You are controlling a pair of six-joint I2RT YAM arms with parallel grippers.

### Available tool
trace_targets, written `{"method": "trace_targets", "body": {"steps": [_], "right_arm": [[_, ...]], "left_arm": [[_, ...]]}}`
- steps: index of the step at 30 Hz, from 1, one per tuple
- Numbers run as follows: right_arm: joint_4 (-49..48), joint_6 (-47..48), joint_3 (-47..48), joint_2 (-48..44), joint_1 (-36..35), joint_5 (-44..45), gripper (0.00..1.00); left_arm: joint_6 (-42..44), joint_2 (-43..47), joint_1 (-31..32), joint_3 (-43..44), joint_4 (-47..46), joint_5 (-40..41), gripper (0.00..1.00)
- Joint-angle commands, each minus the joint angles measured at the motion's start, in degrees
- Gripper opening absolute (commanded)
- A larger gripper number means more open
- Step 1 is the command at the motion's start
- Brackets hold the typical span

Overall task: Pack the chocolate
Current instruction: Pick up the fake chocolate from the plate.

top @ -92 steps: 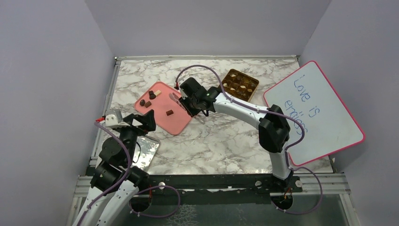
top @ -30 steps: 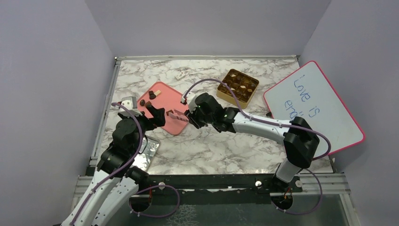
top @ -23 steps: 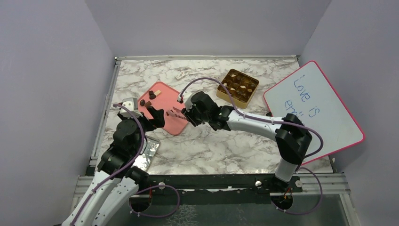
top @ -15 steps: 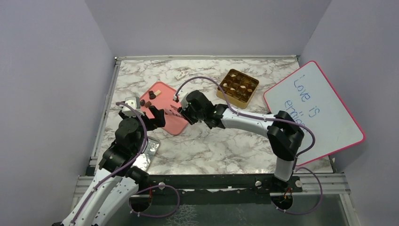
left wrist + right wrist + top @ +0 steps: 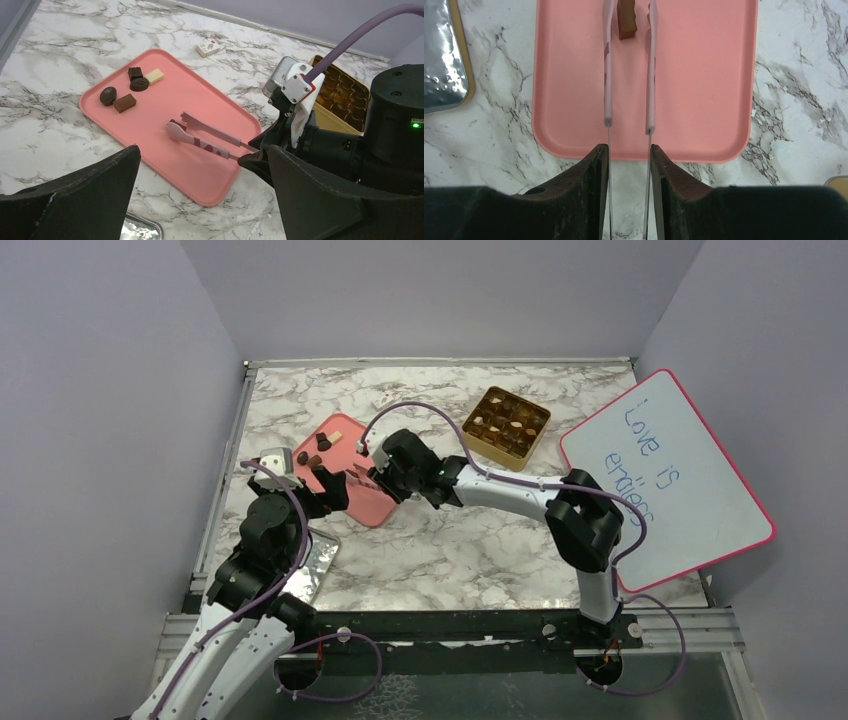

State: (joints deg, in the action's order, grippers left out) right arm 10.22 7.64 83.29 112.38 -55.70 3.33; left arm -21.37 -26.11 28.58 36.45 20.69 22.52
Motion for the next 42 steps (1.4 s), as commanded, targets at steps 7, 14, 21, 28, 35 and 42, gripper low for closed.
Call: {"method": "trace_targets", "body": {"steps": [7,14,21,28,35,42], "right_arm": [[1.09,0.45,5.48,3.39,-0.02,-2.73,0.37],[3.31,-0.6,7.3,3.25,-0.01,-1.61,0.26],[2.94,-3.72,2.69,-2.12,-0.02,-2.44,0.22],[5.74,-6.02,-1.45,-8.2,0.07,0.83,0.2],[9.43,-7.46,-5.41,-15.45,2.55,3.72,0.2],[11.05,-8.67,-10.85,-21.37,8.49,5.57,0.2]], "left_arm": [[0.25,3.85,-0.19,-0.5,-1.1,3.35,0.99],[0.27,5.09,-0.19,-0.6,-1.05,4.09,0.99],[0.21,5.48,-0.19,-0.67,-1.18,4.06,0.99],[0.57,6.28,-0.18,-0.85,-1.2,3.78,0.99],[0.86,6.07,-0.15,-0.96,-1.32,3.06,0.99],[2.46,6.07,-0.14,-1.56,-2.13,3.05,0.99]]}}
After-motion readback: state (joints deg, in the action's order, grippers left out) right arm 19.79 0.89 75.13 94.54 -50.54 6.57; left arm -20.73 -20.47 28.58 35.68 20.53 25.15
